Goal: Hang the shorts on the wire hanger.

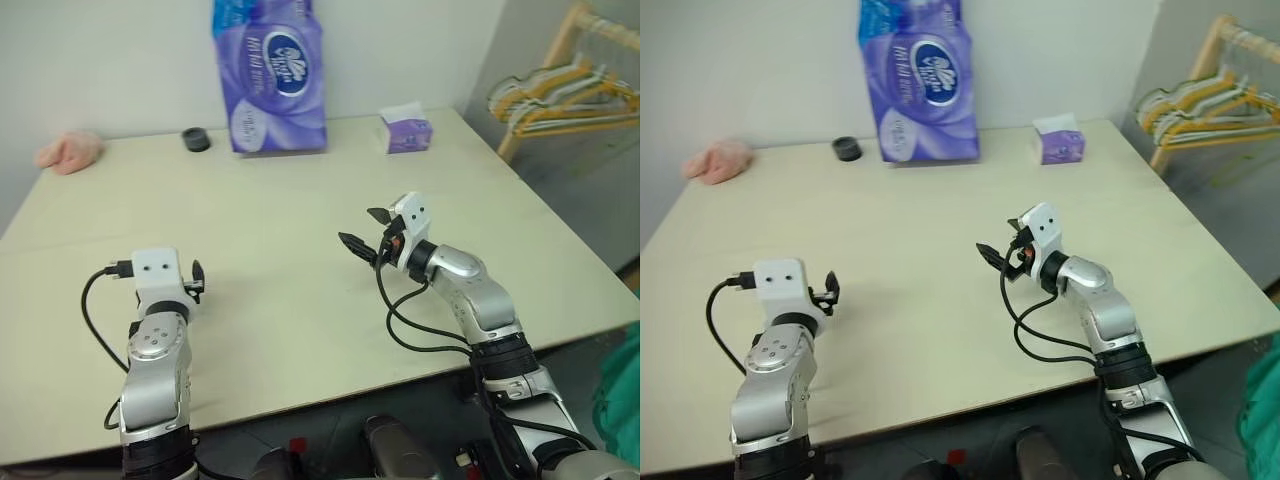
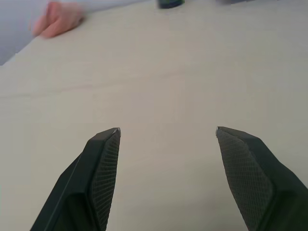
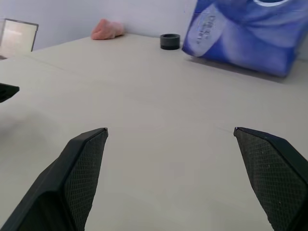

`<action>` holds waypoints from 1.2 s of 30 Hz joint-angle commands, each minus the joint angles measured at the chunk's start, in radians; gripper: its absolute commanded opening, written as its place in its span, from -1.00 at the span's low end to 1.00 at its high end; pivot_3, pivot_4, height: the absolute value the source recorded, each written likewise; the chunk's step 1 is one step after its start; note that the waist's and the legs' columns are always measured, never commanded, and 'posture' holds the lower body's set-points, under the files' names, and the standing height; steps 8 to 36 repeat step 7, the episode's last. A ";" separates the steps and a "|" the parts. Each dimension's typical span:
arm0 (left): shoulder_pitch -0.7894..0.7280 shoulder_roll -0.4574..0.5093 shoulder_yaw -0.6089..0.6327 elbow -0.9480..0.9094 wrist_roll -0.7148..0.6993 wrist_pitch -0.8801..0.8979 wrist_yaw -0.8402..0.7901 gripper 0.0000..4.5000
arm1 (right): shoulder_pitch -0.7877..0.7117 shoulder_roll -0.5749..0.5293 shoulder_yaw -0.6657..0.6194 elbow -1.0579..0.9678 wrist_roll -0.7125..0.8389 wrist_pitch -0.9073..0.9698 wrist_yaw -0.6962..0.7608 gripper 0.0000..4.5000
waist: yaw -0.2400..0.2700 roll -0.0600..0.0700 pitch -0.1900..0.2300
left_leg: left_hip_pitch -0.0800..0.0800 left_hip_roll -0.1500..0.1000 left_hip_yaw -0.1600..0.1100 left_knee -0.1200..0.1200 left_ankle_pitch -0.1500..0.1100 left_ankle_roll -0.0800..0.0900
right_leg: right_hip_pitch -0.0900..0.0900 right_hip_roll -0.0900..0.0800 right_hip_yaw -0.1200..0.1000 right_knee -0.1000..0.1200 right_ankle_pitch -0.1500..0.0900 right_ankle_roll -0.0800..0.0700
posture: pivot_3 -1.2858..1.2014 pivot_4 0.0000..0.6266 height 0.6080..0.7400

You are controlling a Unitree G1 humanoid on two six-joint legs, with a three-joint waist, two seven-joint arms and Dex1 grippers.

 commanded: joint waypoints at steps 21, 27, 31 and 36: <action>-0.059 0.022 -0.041 0.009 -0.037 -0.038 -0.022 0.49 | -0.002 0.034 -0.027 0.051 -0.036 -0.115 -0.020 0.99 | 0.061 0.000 -0.013 | -0.003 0.000 0.000 0.001 0.001 -0.001 | -0.002 0.000 -0.001 0.000 0.001 -0.001 | -0.09 -0.80 1.00; -0.059 0.022 -0.041 0.009 -0.037 -0.038 -0.022 0.49 | -0.002 0.034 -0.027 0.051 -0.036 -0.115 -0.020 0.99 | 0.061 0.000 -0.013 | -0.003 0.000 0.000 0.001 0.001 -0.001 | -0.002 0.000 -0.001 0.000 0.001 -0.001 | -0.09 -0.80 1.00; -0.059 0.022 -0.041 0.009 -0.037 -0.038 -0.022 0.49 | -0.002 0.034 -0.027 0.051 -0.036 -0.115 -0.020 0.99 | 0.061 0.000 -0.013 | -0.003 0.000 0.000 0.001 0.001 -0.001 | -0.002 0.000 -0.001 0.000 0.001 -0.001 | -0.09 -0.80 1.00; -0.059 0.022 -0.041 0.009 -0.037 -0.038 -0.022 0.49 | -0.002 0.034 -0.027 0.051 -0.036 -0.115 -0.020 0.99 | 0.061 0.000 -0.013 | -0.003 0.000 0.000 0.001 0.001 -0.001 | -0.002 0.000 -0.001 0.000 0.001 -0.001 | -0.09 -0.80 1.00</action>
